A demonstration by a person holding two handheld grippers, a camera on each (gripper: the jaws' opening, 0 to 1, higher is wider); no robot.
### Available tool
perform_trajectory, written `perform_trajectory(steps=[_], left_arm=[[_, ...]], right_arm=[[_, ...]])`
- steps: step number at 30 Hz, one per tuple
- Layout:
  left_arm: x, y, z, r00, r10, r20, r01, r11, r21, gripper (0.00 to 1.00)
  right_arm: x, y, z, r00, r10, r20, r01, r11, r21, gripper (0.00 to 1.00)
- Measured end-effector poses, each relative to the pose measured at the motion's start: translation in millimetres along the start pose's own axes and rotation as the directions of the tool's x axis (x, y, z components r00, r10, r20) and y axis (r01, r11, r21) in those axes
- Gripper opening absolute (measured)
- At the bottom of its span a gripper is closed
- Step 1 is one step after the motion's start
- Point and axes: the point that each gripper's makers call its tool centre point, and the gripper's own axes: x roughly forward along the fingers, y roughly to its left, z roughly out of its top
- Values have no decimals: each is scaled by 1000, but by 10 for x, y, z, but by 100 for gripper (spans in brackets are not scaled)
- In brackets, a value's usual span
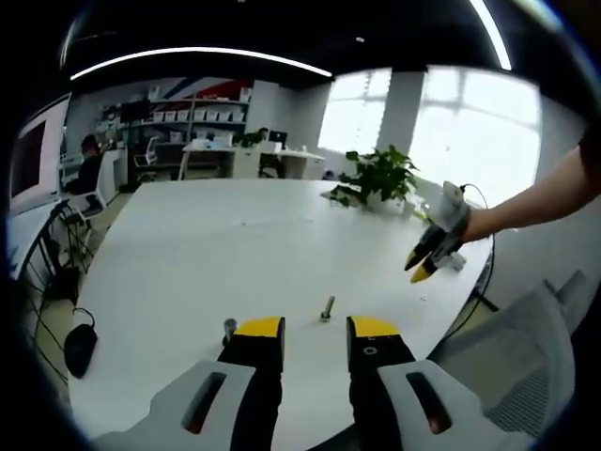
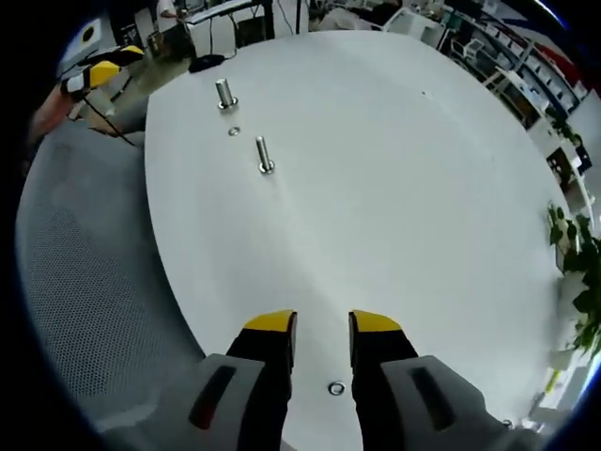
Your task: Place the washer onto the threaded stud by aligning its center hole with the stud, sliding it down to the base, and recovering from edge contact or off-axis alignment until the washer reaches the visible bottom stop.
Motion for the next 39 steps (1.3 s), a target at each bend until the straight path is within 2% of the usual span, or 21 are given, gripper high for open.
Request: perform_trajectory(steps=[10, 20, 31, 39], left_arm=[[-2, -27, 43, 1000, 5, 5, -6, 999, 48, 25], [15, -38, 59, 1000, 11, 1, -12, 996, 84, 25], [-4, 22, 53, 999, 34, 5, -34, 997, 62, 25], [-14, -4, 86, 999, 24, 21, -25, 998, 65, 25]], right_arm=[[-27, -195, -352, 1000, -8, 9, 7, 997, 76, 25], [68, -223, -478, 1000, 6, 29, -9, 994, 109, 26], [182, -180, -655, 1000, 23, -14, -21, 990, 142, 26], [188, -183, -612, 1000, 17, -6, -16, 987, 158, 27]])
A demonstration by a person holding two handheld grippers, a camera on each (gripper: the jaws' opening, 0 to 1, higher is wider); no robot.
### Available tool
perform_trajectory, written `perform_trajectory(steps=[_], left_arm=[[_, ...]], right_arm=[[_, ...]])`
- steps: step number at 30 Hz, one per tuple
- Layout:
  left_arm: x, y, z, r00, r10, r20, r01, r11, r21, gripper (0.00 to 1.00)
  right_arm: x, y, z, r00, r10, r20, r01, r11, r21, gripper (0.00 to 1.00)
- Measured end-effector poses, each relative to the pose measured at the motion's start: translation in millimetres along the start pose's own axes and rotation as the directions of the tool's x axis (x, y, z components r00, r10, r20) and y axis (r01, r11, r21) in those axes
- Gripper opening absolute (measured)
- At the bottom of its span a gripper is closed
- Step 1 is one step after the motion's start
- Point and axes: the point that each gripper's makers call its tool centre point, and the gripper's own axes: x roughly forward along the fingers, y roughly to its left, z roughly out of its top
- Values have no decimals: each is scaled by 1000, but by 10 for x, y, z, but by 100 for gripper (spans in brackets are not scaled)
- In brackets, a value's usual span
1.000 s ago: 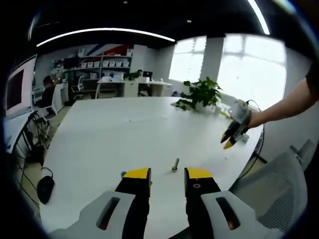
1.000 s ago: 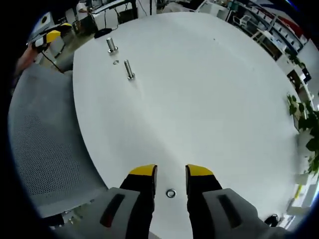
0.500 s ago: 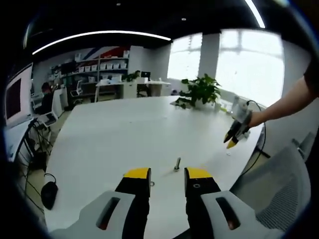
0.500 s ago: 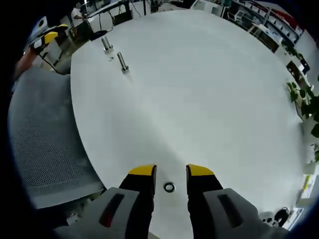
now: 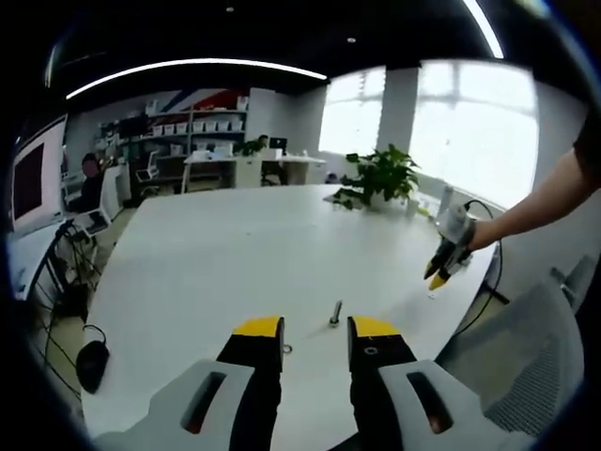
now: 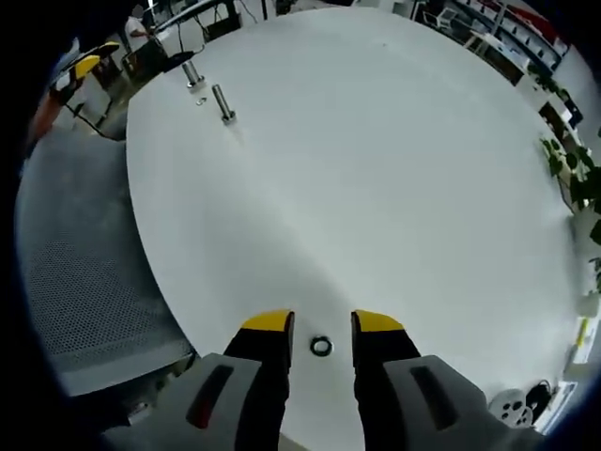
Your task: Place the washer onto the threaded stud by aligning its center hole with the stud, sliding it down to the base, and recovering from edge contact or off-axis alignment until the washer reaches the visible bottom stop.
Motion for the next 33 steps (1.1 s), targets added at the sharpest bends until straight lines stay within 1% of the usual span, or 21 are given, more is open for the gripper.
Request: perform_trajectory(steps=[7, 13, 17, 21, 26, 33], left_arm=[[2, 33, -5, 1000, 8, 0, -8, 1000, -4, 25], [7, 46, -37, 1000, 12, -14, -12, 1000, -4, 25], [6, 53, -48, 1000, 14, -17, -14, 1000, -7, 25], [5, 59, -53, 1000, 16, -20, -16, 1000, -12, 25], [10, 60, -62, 1000, 16, -22, -16, 1000, -11, 25], [13, 56, -71, 1000, 15, -27, -15, 1000, -8, 25]], right_arm=[[25, 15, 17, 1000, 2, -7, -2, 1000, -1, 27], [70, -24, -14, 1000, 13, -28, -13, 1000, 10, 27], [103, 1, -100, 998, 21, -62, -21, 1000, -4, 27], [112, 17, -276, 992, 20, -121, -29, 997, -75, 27], [126, 19, -373, 991, 31, -126, -40, 997, -69, 27], [138, 22, -425, 991, 26, -133, -38, 995, -90, 26]])
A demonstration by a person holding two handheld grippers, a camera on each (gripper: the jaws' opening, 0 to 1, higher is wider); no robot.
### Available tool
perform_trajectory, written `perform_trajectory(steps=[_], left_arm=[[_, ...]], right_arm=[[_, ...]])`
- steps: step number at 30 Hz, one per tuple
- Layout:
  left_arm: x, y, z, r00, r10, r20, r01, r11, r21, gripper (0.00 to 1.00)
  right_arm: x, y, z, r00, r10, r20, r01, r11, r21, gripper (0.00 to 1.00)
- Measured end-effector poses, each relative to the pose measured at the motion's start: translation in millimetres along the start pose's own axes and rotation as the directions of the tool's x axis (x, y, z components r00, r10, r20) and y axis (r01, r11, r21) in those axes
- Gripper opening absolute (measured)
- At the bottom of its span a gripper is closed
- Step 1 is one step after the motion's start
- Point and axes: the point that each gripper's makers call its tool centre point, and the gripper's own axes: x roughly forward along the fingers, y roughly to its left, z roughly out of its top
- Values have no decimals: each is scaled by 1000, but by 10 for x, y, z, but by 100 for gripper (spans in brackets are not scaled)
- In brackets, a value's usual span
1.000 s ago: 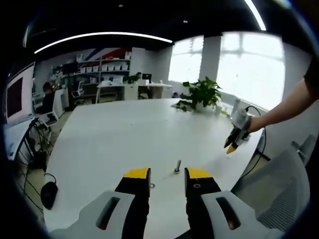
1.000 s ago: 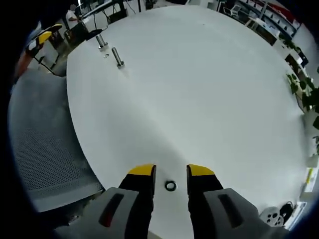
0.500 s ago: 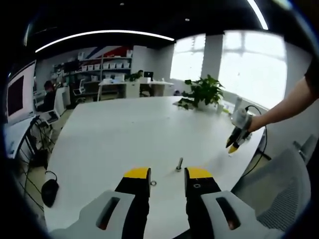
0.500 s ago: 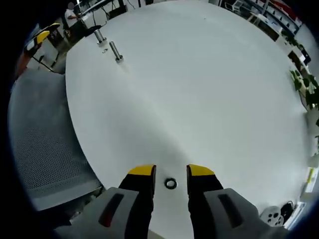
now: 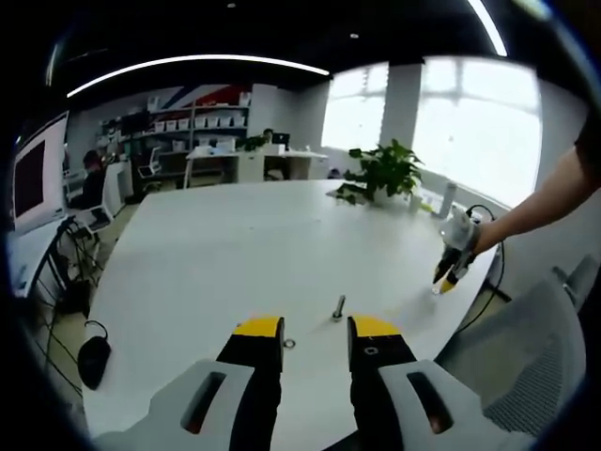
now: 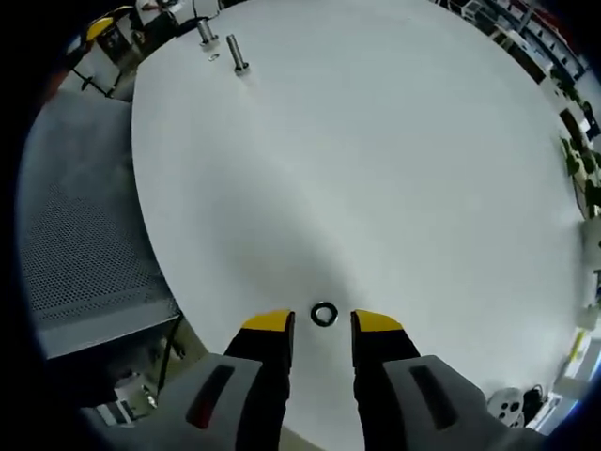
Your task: Place the washer onto the threaded stud by aligning its center hole with the stud, sliding it down to the base, and recovering from edge contact or off-axis alignment until the washer reaches the visible bottom stop.
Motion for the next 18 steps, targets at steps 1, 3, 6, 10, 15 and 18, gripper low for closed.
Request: perform_trajectory(steps=[1, 3, 6, 10, 15, 18], left_arm=[[0, 1, -3, 1000, -1, 0, 1, 1000, 0, 25], [0, -2, -7, 1000, -1, -2, 1, 1000, 0, 25], [1, -1, -7, 1000, -1, -2, 1, 1000, -1, 25], [3, -4, -16, 1000, -1, -7, 1, 1000, 0, 25], [5, -11, -19, 1000, -3, -8, 3, 1000, 0, 25], [11, -11, -29, 1000, -4, -13, 4, 1000, 2, 25]], right_arm=[[0, 14, -5, 1000, 0, 1, 0, 1000, -6, 26], [24, 28, -34, 1000, 1, -4, -1, 1000, -12, 25], [59, 50, -48, 1000, 4, -3, -4, 1000, -27, 24], [72, 70, -44, 1000, -3, 0, 3, 998, -60, 24], [72, 52, -24, 1000, -5, 6, 5, 999, -47, 23], [78, 57, -20, 1000, -4, -3, 4, 997, -77, 20]])
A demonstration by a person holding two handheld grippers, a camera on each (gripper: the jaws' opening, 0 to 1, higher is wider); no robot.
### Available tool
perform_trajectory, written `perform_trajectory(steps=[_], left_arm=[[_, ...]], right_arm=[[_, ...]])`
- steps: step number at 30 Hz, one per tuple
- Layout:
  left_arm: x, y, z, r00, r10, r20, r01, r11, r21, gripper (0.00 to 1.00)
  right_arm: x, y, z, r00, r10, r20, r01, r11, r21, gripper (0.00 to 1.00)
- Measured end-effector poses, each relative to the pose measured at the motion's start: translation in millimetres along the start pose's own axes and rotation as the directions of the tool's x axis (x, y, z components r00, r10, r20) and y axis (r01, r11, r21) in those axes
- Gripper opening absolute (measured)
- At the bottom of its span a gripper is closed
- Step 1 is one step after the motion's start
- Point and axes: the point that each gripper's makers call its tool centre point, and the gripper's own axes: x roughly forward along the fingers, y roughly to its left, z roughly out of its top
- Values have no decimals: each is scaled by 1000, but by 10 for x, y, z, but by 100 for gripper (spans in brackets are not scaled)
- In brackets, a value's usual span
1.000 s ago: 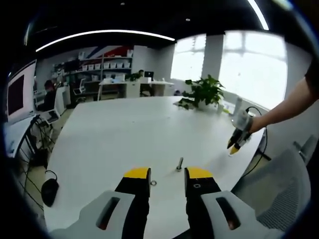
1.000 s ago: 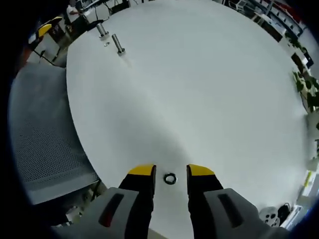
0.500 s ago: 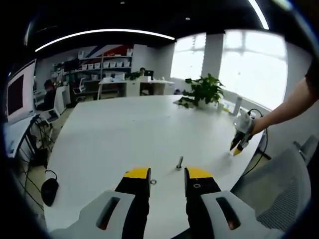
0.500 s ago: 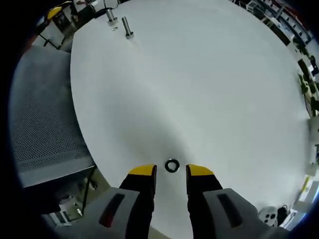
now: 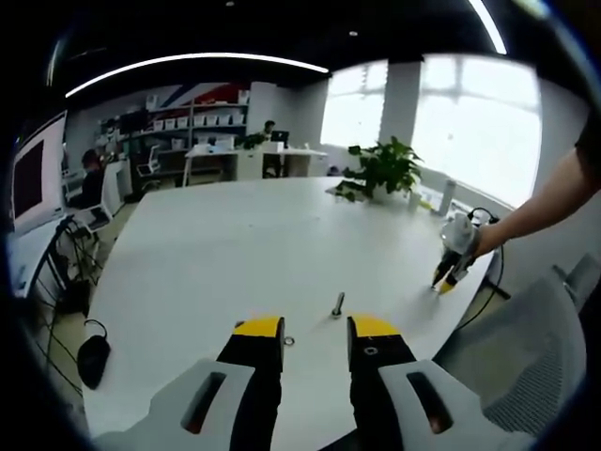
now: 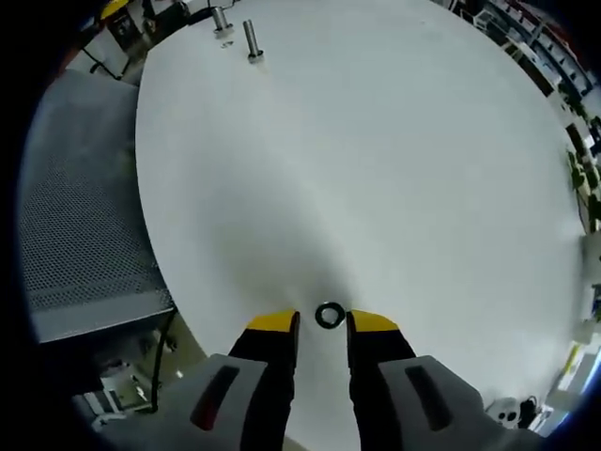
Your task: Place the washer onto the threaded stud by aligning its center hole with the stud, sliding it down to the base, and recovering from edge contact or off-axis alignment until the washer reaches the visible bottom stop.
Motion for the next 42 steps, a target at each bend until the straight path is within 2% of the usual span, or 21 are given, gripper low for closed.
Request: perform_trajectory(steps=[8, 16, 27, 30, 35, 42], left_arm=[[7, -2, -11, 1000, -2, -6, 2, 1000, 2, 25], [-1, 14, 2, 1000, 3, 2, -3, 1000, -7, 25], [-2, 8, 3, 1000, 1, 3, -1, 1000, -11, 25], [-6, 14, 6, 1000, 3, 5, -3, 1000, -13, 25], [-15, 8, 21, 1000, 2, 12, -2, 1000, -16, 25], [-19, 20, 37, 1000, 5, 20, -4, 1000, -15, 25]], right_arm=[[11, -39, 9, 1000, -3, -18, 3, 1000, -26, 15], [4, -33, -2, 998, -6, -60, 8, 1000, 27, 14], [12, -37, 6, 998, -10, -67, 11, 1000, 20, 13], [6, 2, 108, 999, 3, -37, -2, 999, 45, 13], [-9, 73, 366, 1000, 7, -8, -7, 1000, 8, 13], [-86, 66, 721, 999, 9, 38, -8, 1000, -15, 13]])
